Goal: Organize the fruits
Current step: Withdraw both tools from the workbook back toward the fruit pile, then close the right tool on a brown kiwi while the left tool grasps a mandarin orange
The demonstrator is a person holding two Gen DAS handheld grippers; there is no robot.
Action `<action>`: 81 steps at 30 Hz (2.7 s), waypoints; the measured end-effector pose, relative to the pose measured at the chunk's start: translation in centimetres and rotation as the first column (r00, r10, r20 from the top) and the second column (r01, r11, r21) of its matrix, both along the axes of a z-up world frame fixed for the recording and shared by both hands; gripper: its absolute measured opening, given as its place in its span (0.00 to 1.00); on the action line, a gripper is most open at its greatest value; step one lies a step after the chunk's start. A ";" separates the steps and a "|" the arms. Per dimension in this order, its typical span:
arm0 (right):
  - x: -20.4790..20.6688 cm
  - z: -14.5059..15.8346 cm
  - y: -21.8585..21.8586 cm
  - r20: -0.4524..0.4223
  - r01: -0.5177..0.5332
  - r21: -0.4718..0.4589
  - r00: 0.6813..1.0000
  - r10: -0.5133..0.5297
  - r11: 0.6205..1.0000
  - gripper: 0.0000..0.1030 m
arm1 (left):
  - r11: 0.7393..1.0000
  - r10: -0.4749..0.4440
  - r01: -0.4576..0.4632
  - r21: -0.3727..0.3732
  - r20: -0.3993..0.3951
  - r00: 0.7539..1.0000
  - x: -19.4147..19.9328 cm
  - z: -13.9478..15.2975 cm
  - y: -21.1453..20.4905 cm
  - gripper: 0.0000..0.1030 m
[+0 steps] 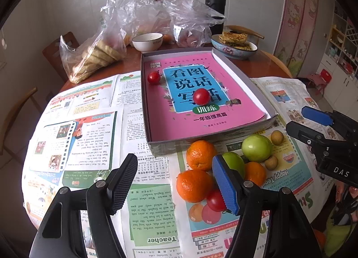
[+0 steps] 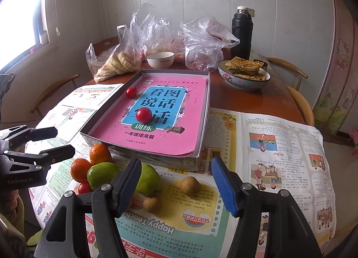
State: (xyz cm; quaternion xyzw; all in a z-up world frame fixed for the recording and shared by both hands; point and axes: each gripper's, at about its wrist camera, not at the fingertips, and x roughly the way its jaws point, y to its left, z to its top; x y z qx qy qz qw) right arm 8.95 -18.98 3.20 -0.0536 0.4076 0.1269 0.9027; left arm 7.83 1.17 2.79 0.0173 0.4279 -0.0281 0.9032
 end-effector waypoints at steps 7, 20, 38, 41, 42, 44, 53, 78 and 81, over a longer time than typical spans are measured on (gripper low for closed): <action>-0.5 -0.2 0.2 -0.002 -0.008 -0.019 1.000 0.008 1.000 0.63 | 1.000 -0.009 0.009 0.001 -0.016 1.000 -0.2 -0.5 -0.1 0.69; -0.7 -0.9 0.4 -0.012 0.004 -0.069 1.000 -0.005 0.998 0.63 | 1.000 -0.020 0.019 -0.013 -0.065 0.998 -0.3 -2.0 0.0 0.69; -0.3 -2.1 -1.1 -0.044 0.040 -0.069 0.998 -0.043 0.997 0.63 | 0.999 -0.033 0.028 -0.045 -0.107 0.994 -0.3 -3.2 0.4 0.69; -0.1 -2.5 -1.7 -0.059 0.057 -0.073 0.996 -0.061 0.996 0.63 | 0.999 -0.030 0.025 -0.046 -0.111 0.993 -0.2 -3.4 0.6 0.69; 0.0 -2.6 -1.9 -0.064 0.061 -0.073 0.996 -0.066 0.995 0.63 | 0.998 -0.031 0.026 -0.049 -0.111 0.993 -0.2 -3.4 0.6 0.69; 0.1 -2.9 -2.2 -0.075 0.064 -0.071 0.995 -0.070 0.995 0.63 | 0.998 -0.031 0.026 -0.053 -0.111 0.993 -0.2 -3.4 0.7 0.69; 0.3 -3.7 -1.8 -0.101 0.041 -0.066 0.994 -0.048 0.997 0.63 | 0.996 -0.045 0.036 -0.078 -0.119 0.992 0.0 -3.6 0.7 0.69; 2.2 -6.1 -1.5 -0.143 -0.001 -0.065 0.990 -0.008 0.998 0.43 | 0.973 -0.109 0.076 -0.216 -0.143 0.984 1.1 -5.1 0.7 0.48; 2.4 -6.5 -1.4 -0.151 -0.010 -0.059 0.989 0.001 0.998 0.37 | 0.973 -0.110 0.078 -0.216 -0.143 0.984 1.1 -5.2 0.7 0.47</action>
